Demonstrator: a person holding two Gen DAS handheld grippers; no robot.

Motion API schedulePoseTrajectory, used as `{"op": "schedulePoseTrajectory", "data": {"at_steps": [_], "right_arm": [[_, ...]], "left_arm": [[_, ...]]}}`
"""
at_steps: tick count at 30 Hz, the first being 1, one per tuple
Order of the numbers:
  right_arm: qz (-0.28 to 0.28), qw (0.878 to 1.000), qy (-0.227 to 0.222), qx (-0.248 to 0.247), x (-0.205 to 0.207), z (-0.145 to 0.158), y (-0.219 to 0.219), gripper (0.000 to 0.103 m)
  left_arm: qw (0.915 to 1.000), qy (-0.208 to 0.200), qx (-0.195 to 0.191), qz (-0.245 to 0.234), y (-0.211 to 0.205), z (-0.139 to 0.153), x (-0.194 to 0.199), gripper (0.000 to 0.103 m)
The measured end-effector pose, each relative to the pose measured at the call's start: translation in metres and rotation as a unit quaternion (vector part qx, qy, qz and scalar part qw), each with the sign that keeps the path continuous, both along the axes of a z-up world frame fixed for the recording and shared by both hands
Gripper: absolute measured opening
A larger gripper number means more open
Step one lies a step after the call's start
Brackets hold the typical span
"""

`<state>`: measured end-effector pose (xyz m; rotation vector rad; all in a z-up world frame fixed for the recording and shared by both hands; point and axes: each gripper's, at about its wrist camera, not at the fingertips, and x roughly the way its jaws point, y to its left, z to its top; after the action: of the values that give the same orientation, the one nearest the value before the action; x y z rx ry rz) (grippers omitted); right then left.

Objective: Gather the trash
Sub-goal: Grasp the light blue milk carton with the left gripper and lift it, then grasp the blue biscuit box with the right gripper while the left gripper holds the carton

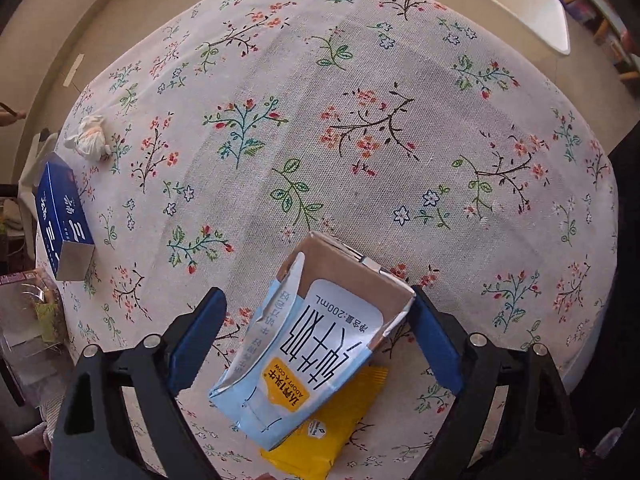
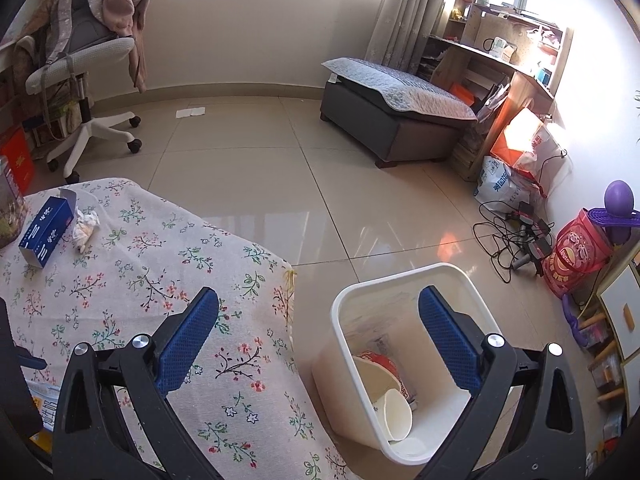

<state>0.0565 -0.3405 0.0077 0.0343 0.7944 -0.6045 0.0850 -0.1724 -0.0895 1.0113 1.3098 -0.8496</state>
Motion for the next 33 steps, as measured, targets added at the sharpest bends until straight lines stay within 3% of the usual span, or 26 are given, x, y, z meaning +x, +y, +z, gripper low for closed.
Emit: {"op": "schedulePoseTrajectory", "data": {"at_steps": [2, 4, 6, 8, 11, 15, 17, 21, 28, 31, 33], "right_arm": [[0.003, 1.0, 0.001, 0.008, 0.003, 0.0, 0.003, 0.096], [0.015, 1.0, 0.002, 0.015, 0.006, 0.0, 0.01, 0.096], [0.038, 0.999, 0.004, 0.017, 0.011, 0.0, 0.024, 0.096], [0.077, 0.997, 0.01, 0.019, 0.016, -0.002, 0.044, 0.096], [0.146, 0.989, 0.027, 0.025, 0.025, -0.01, 0.081, 0.096], [0.217, 0.971, 0.067, 0.07, 0.036, -0.029, 0.126, 0.096], [0.237, 0.964, 0.085, 0.081, 0.041, -0.037, 0.143, 0.096], [0.246, 0.961, 0.096, 0.079, 0.046, -0.045, 0.157, 0.096], [0.214, 0.966, 0.09, 0.115, 0.061, -0.048, 0.143, 0.096], [0.203, 0.966, 0.08, 0.135, 0.083, -0.041, 0.144, 0.096], [0.197, 0.966, 0.069, 0.149, 0.106, -0.032, 0.151, 0.096]], "left_arm": [[0.9995, -0.017, -0.013, 0.025, 0.013, 0.002, 0.007, 0.063], [0.9962, -0.039, -0.042, 0.066, 0.03, 0.015, 0.019, 0.06], [0.9876, -0.064, -0.08, 0.119, 0.052, 0.035, 0.034, 0.06], [0.9721, -0.091, -0.118, 0.181, 0.078, 0.056, 0.049, 0.06], [0.934, -0.123, -0.169, 0.29, 0.115, 0.082, 0.073, 0.059], [0.8702, -0.161, -0.215, 0.413, 0.167, 0.092, 0.081, 0.058], [0.8494, -0.167, -0.234, 0.443, 0.181, 0.092, 0.083, 0.058], [0.8377, -0.145, -0.247, 0.465, 0.197, 0.089, 0.095, 0.058], [0.8244, -0.126, -0.244, 0.495, 0.206, 0.074, 0.12, 0.058], [0.8234, -0.129, -0.25, 0.493, 0.202, 0.08, 0.123, 0.058], [0.8215, -0.153, -0.248, 0.49, 0.202, 0.088, 0.12, 0.058]]}}
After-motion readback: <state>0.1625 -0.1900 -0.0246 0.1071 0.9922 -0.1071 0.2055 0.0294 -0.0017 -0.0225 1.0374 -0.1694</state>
